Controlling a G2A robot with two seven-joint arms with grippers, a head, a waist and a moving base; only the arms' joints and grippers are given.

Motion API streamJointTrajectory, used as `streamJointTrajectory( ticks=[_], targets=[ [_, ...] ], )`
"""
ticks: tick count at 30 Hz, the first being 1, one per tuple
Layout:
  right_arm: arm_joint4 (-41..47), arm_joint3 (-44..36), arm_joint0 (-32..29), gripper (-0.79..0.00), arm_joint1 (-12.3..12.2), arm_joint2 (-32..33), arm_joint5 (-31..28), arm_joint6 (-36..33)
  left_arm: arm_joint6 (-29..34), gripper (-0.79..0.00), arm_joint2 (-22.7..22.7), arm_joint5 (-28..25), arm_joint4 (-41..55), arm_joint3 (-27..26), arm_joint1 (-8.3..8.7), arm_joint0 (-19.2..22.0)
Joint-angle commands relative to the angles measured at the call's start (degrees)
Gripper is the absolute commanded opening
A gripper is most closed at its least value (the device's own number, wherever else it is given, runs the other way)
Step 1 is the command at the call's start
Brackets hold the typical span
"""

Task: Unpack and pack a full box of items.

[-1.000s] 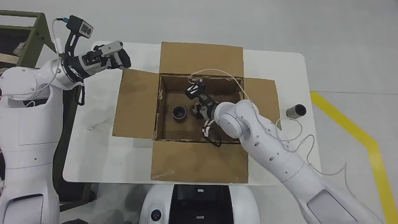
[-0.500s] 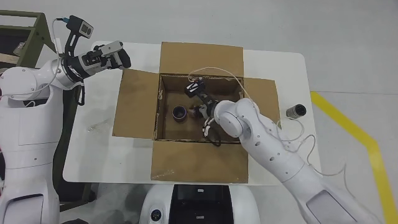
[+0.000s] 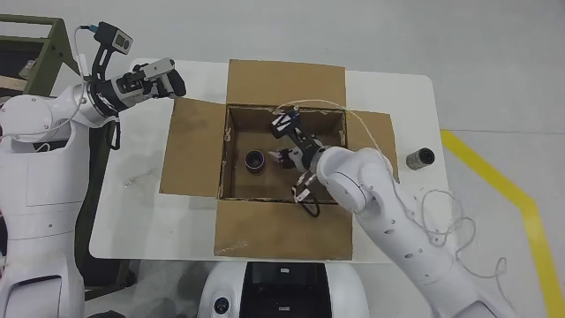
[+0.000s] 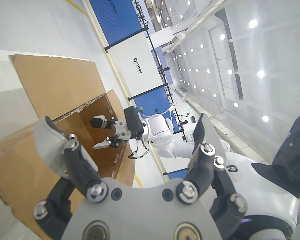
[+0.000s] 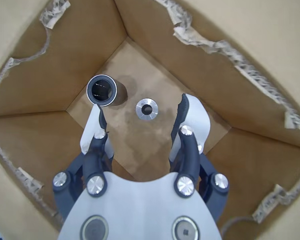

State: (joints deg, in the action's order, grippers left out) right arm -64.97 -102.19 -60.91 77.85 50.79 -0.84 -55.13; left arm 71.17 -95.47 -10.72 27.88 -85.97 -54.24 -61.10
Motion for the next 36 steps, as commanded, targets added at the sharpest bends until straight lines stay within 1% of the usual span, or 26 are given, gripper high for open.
streamJointTrajectory(
  ticks=[1, 10, 18, 27, 36],
  targets=[
    [-0.33, -2.51, -1.26, -0.209, -0.33, 1.23, -0.06, -0.57, 0.0, 0.0, 0.0, 0.0, 0.0, 0.0, 0.0, 0.0],
    [-1.22, -13.82, -8.39, -0.191, -2.14, 9.74, -0.81, -1.28, 0.0, 0.0, 0.0, 0.0, 0.0, 0.0, 0.0, 0.0],
    [-0.9, -18.75, -14.25, -0.182, -3.37, 18.47, 0.08, 0.39, 0.0, 0.0, 0.0, 0.0, 0.0, 0.0, 0.0, 0.0],
    [-0.02, -20.09, -20.49, -0.191, -4.51, 29.45, 1.39, 2.82, 0.0, 0.0, 0.0, 0.0, 0.0, 0.0, 0.0, 0.0],
    [2.45, -18.46, -25.24, -0.179, -5.4, 38.82, 0.0, 5.38, 0.0, 0.0, 0.0, 0.0, 0.0, 0.0, 0.0, 0.0]
  ],
)
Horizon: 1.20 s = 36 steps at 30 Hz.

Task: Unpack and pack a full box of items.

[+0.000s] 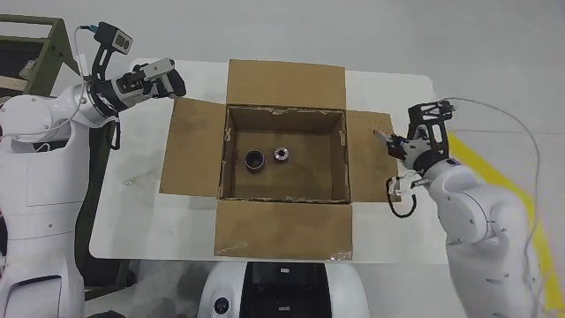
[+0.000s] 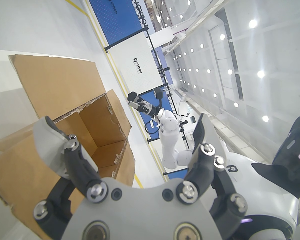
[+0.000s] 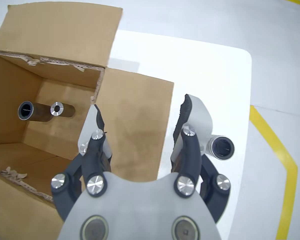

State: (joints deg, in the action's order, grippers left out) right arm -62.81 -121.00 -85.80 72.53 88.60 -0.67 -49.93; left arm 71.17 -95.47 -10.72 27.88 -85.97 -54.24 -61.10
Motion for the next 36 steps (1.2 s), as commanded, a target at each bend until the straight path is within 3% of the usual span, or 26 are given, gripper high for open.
streamJointTrajectory(
  ticks=[1, 18, 36],
  targets=[
    [0.5, 0.75, -0.7, -0.175, -0.18, 2.01, -0.36, 0.46, 0.0, 0.0, 0.0, 0.0, 0.0, 0.0, 0.0, 0.0],
    [2.66, 13.09, 0.7, -0.142, -1.62, 10.68, -5.35, 2.79, 0.0, 0.0, 0.0, 0.0, 0.0, 0.0, 0.0, 0.0],
    [3.58, 24.04, 3.17, -0.148, -2.35, 10.54, -4.04, 3.97, 0.0, 0.0, 0.0, 0.0, 0.0, 0.0, 0.0, 0.0]
  ],
)
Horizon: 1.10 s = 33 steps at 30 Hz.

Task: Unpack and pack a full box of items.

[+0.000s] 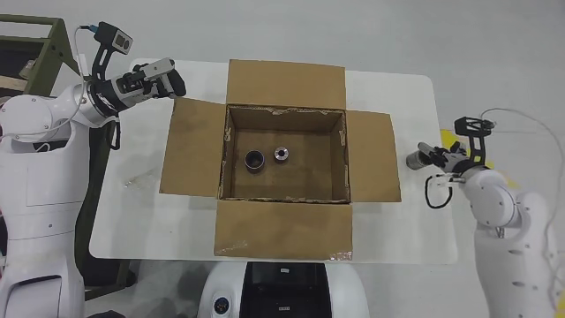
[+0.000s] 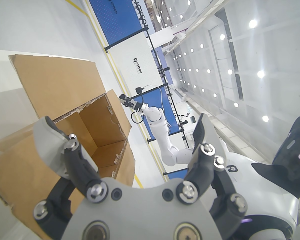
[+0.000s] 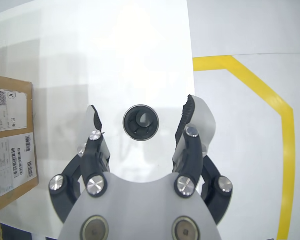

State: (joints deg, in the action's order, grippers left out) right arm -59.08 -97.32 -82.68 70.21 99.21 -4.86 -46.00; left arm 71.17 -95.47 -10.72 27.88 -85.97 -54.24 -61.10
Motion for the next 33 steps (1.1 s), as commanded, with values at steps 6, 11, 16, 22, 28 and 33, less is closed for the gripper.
streamJointTrajectory(
  ticks=[6, 11, 16, 22, 28, 33],
  targets=[
    [-0.19, 3.2, 0.7, -0.148, -0.18, -0.92, 0.63, 0.32, 0.0, 0.0, 0.0, 0.0, 0.0, 0.0, 0.0, 0.0],
    [0.2, 5.25, 1.47, -0.145, -0.27, -1.87, 0.65, 0.75, 0.0, 0.0, 0.0, 0.0, 0.0, 0.0, 0.0, 0.0],
    [0.73, 7.07, 2.26, -0.139, -0.37, -2.5, 0.83, 1.09, 0.0, 0.0, 0.0, 0.0, 0.0, 0.0, 0.0, 0.0],
    [0.7, 8.73, 3.42, -0.132, -0.49, -3.74, 0.77, 0.98, 0.0, 0.0, 0.0, 0.0, 0.0, 0.0, 0.0, 0.0],
    [0.78, 10.5, 4.62, -0.154, -0.6, -4.68, 1.06, 1.19, 0.0, 0.0, 0.0, 0.0, 0.0, 0.0, 0.0, 0.0],
    [0.4, 11.36, 5.45, -0.422, -0.73, -5.55, 1.19, 0.79, 0.0, 0.0, 0.0, 0.0, 0.0, 0.0, 0.0, 0.0]
  ],
)
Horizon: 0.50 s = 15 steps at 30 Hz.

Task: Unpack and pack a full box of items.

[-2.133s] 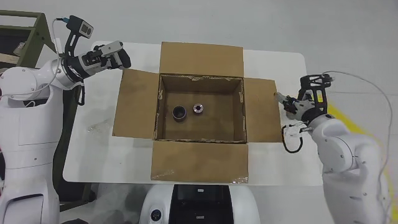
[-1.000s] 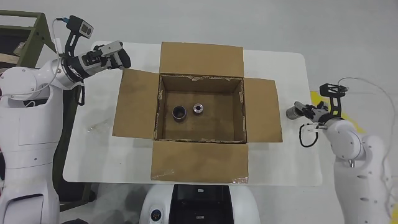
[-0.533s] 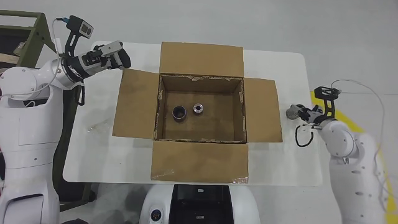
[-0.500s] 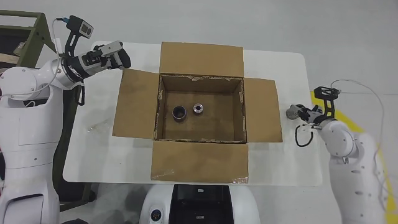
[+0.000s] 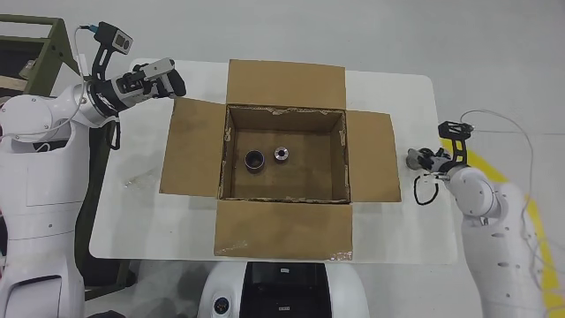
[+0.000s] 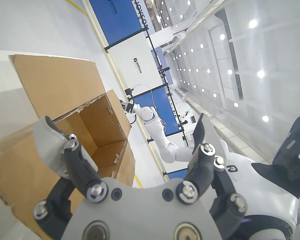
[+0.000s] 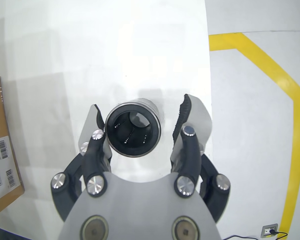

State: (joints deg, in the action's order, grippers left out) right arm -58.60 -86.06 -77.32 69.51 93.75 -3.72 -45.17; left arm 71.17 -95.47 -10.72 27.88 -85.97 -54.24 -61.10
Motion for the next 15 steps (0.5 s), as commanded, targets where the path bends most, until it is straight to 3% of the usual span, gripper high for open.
streamJointTrajectory(
  ticks=[1, 6, 15],
  targets=[
    [-0.09, 0.19, 0.18, -0.499, -0.05, -0.17, 0.1, -0.04, 0.0, 0.0, 0.0, 0.0, 0.0, 0.0, 0.0, 0.0],
    [-0.13, 0.44, 0.36, -0.748, -0.22, -0.43, 0.18, -0.08, 0.0, 0.0, 0.0, 0.0, 0.0, 0.0, 0.0, 0.0],
    [-0.42, -2.46, -0.87, -0.785, -0.61, -0.04, 0.45, -0.56, 0.0, 0.0, 0.0, 0.0, 0.0, 0.0, 0.0, 0.0]
  ],
)
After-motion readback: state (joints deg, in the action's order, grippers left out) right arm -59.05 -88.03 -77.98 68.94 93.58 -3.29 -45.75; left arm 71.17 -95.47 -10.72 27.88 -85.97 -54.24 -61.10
